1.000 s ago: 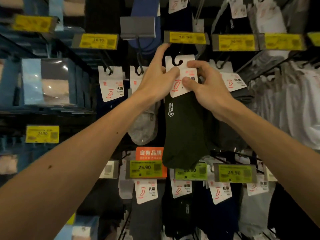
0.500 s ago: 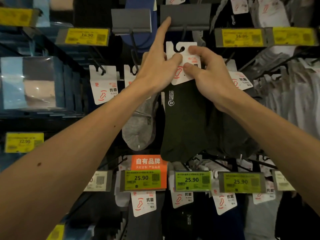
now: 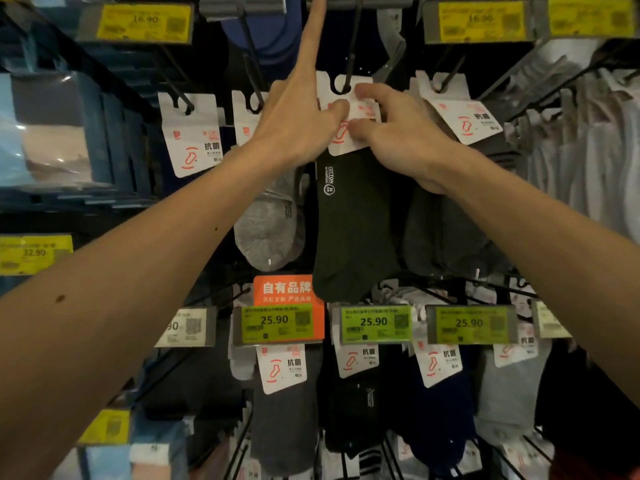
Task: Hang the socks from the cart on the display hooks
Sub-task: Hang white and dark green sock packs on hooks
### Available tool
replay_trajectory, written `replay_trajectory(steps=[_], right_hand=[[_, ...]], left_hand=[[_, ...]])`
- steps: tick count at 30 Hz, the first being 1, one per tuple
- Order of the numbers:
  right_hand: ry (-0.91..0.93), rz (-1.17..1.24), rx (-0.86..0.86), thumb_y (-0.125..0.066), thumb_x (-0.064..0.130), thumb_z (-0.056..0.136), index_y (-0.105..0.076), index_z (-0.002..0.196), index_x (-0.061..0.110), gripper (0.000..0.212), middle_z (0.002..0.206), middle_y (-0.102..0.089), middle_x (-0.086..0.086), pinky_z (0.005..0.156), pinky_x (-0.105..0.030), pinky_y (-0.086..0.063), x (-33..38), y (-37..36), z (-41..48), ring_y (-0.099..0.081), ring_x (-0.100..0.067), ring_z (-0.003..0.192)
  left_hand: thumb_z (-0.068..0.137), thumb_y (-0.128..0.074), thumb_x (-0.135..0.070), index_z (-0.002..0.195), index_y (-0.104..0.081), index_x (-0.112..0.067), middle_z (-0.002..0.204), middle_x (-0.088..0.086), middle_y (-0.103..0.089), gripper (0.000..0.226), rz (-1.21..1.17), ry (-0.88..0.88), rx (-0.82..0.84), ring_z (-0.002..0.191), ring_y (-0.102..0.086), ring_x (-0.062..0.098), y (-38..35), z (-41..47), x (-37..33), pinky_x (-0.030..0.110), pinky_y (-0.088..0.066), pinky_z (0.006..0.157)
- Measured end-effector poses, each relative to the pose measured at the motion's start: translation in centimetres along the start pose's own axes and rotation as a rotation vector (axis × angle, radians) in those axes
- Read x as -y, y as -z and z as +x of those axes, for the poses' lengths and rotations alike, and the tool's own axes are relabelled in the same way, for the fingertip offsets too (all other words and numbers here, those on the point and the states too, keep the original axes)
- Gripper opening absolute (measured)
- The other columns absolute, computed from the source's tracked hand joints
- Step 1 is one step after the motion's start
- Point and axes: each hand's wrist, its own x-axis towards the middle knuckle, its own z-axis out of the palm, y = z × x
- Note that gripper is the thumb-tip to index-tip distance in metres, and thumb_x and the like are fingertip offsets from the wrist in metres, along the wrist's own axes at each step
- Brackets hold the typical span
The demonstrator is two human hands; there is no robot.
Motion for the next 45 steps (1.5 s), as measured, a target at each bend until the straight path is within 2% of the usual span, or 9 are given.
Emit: replay_trajectory(steps=[3, 8, 12, 16, 22, 29, 35, 41, 45], right_hand=[[0.066, -0.095, 0.001, -0.065, 0.023, 0.095, -0.027, 0.153, 0.023, 0.07, 0.153, -0.038, -0.004, 0.097, -0.018, -0.035, -0.9, -0.5, -1.1, -0.042, -0.01, 0.131], [0.119, -0.218, -0.085, -0.072, 0.014, 0.088, -0.031, 0.142, 0.017, 0.068, 0.139, -0.047, -0.01, 0.102, -0.037, -0.046, -2.6, -1.6, -1.8, -0.05, -0.024, 0.126], [0.113, -0.282, -0.043, -0.072, 0.013, 0.089, -0.031, 0.144, 0.013, 0.069, 0.141, -0.046, -0.013, 0.102, -0.042, -0.047, -2.9, -2.3, -1.1, -0.05, -0.028, 0.128], [0.073, -0.331, 0.033, -0.07, 0.013, 0.091, -0.025, 0.15, 0.012, 0.075, 0.143, -0.044, -0.016, 0.106, -0.042, -0.043, -3.4, -3.0, -0.3, -0.047, -0.033, 0.131], [0.054, -0.331, 0.055, -0.063, 0.015, 0.096, -0.02, 0.155, 0.014, 0.073, 0.148, -0.039, -0.015, 0.107, -0.039, -0.038, -3.9, -3.1, -0.7, -0.041, -0.033, 0.137], [0.127, -0.299, -0.009, -0.06, 0.019, 0.098, -0.03, 0.152, 0.014, 0.062, 0.151, -0.04, -0.012, 0.11, -0.034, -0.036, -2.6, -2.7, -4.9, -0.041, -0.026, 0.138], [0.123, -0.145, -0.16, -0.066, 0.031, 0.092, -0.056, 0.107, 0.017, 0.023, 0.092, -0.062, 0.003, 0.075, -0.04, -0.051, -0.6, -1.4, -13.9, -0.056, -0.011, 0.077], [-0.155, -0.053, -0.141, -0.069, 0.039, 0.091, -0.054, 0.097, 0.019, 0.025, 0.075, -0.059, 0.003, 0.058, -0.041, -0.047, -3.3, -1.5, -31.4, -0.056, -0.015, 0.065], [-0.404, -0.097, -0.077, -0.066, 0.041, 0.088, -0.052, 0.1, 0.03, 0.021, 0.075, -0.058, 0.01, 0.057, -0.02, -0.042, -5.8, -0.8, -44.1, -0.056, -0.007, 0.067]], left_hand=[[0.092, -0.064, -0.013, 0.159, 0.0, -0.027, 0.081, -0.004, -0.064, 0.093, 0.006, 0.021, 0.037, 0.058, -0.062, 0.007, -0.7, -2.1, 0.5, 0.019, -0.048, 0.051], [0.091, -0.068, -0.02, 0.148, -0.035, -0.027, 0.133, 0.005, -0.056, 0.066, 0.135, 0.087, 0.068, 0.101, -0.057, 0.016, -2.1, -4.6, 1.5, 0.03, -0.046, 0.088], [0.09, -0.069, -0.016, 0.146, -0.038, -0.026, 0.137, 0.005, -0.054, 0.065, 0.152, 0.144, 0.078, 0.121, -0.052, 0.021, -3.3, -3.7, 2.4, 0.036, -0.046, 0.099], [0.092, -0.067, -0.012, 0.146, -0.037, -0.023, 0.141, 0.005, -0.052, 0.063, 0.179, 0.173, 0.096, 0.131, -0.044, 0.024, -4.1, -3.5, 3.2, 0.023, -0.03, 0.092], [0.093, -0.067, -0.013, 0.148, -0.036, -0.024, 0.142, 0.007, -0.052, 0.065, 0.163, 0.198, 0.137, 0.131, -0.045, 0.024, -4.2, -3.9, 3.5, 0.03, -0.039, 0.1], [0.097, -0.062, -0.021, 0.125, -0.061, -0.013, 0.115, 0.005, -0.065, 0.029, 0.208, 0.176, 0.109, 0.109, -0.06, 0.018, -1.2, -6.2, 1.8, 0.029, -0.05, 0.09], [0.095, -0.063, -0.039, 0.079, -0.062, -0.022, 0.066, -0.007, -0.058, 0.023, 0.201, 0.063, 0.176, 0.059, -0.052, 0.004, 2.9, -10.1, -2.3, 0.029, -0.045, 0.06], [0.09, -0.058, -0.047, 0.072, -0.055, -0.028, 0.058, -0.009, -0.052, 0.027, 0.152, -0.136, 0.564, 0.054, -0.05, 0.005, 3.4, -19.8, -8.5, 0.029, -0.04, 0.051], [0.095, -0.056, -0.046, 0.064, -0.043, -0.026, 0.049, -0.006, -0.04, 0.039, 0.099, -0.244, 0.772, 0.046, -0.04, 0.007, 0.2, -26.3, -11.2, 0.03, -0.027, 0.047]])
